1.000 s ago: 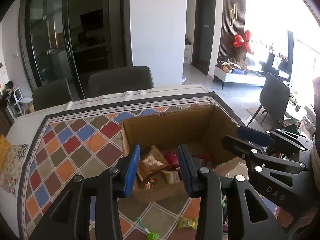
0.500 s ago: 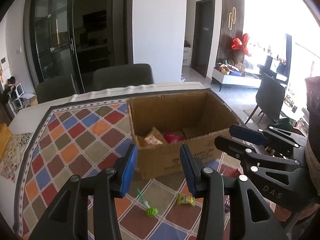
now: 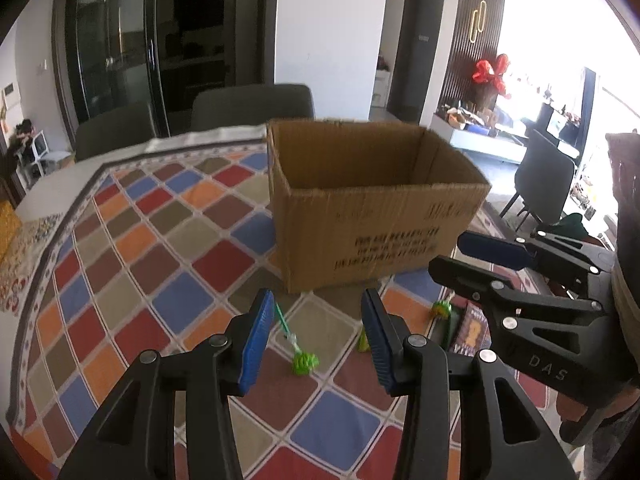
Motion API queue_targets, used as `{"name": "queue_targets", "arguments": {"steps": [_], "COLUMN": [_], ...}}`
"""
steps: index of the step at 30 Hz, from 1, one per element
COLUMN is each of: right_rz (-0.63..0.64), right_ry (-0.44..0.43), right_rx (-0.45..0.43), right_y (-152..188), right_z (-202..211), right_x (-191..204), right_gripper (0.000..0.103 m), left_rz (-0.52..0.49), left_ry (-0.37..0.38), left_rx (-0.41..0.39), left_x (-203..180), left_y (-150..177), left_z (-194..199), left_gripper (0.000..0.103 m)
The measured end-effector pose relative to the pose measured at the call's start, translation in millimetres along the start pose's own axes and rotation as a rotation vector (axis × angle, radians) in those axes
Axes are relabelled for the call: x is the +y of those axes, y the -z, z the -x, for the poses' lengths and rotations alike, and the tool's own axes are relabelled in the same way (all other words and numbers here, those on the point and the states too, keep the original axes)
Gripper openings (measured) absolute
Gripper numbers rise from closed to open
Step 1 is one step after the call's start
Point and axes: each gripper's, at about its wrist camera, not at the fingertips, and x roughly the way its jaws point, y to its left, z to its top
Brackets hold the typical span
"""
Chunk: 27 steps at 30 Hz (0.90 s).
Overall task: Organize snacks
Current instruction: 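Grasp the green lollipop with the left tool while the right grasps the yellow-green candy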
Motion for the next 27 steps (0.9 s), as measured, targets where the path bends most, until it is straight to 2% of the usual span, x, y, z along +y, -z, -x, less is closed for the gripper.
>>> {"name": "queue_targets", "arguments": {"steps": [13, 16, 19, 27], "right_rz": [0.046, 0.061, 0.086, 0.158], "right_ry": [-0.032, -0.036, -0.033, -0.032], "right_rx": [0.187, 0.226, 0.264, 0.361], "right_y": [34.2, 40.7, 46.6, 55.6], "right_z": [-42.9, -53.6, -64.9, -93.1], "right_x": [7.5, 8.9, 9.2, 10.0], "right_gripper": [0.036, 0.043, 0.044, 0.044], "left_rz": [0.018, 0.016, 0.016, 0.018], "left_ry": [0.011, 0.017, 0.018, 0.035], "left_rx": [0.149, 0.18, 0.208, 0.244], "left_x": [6.1, 8.1, 10.1, 16.3], "left_y": [41.4, 47.6, 53.4, 61.1], "left_z": [-42.3, -52.2, -63.5, -83.9], "left_gripper": [0.045, 0.045, 0.045, 0.044]}}
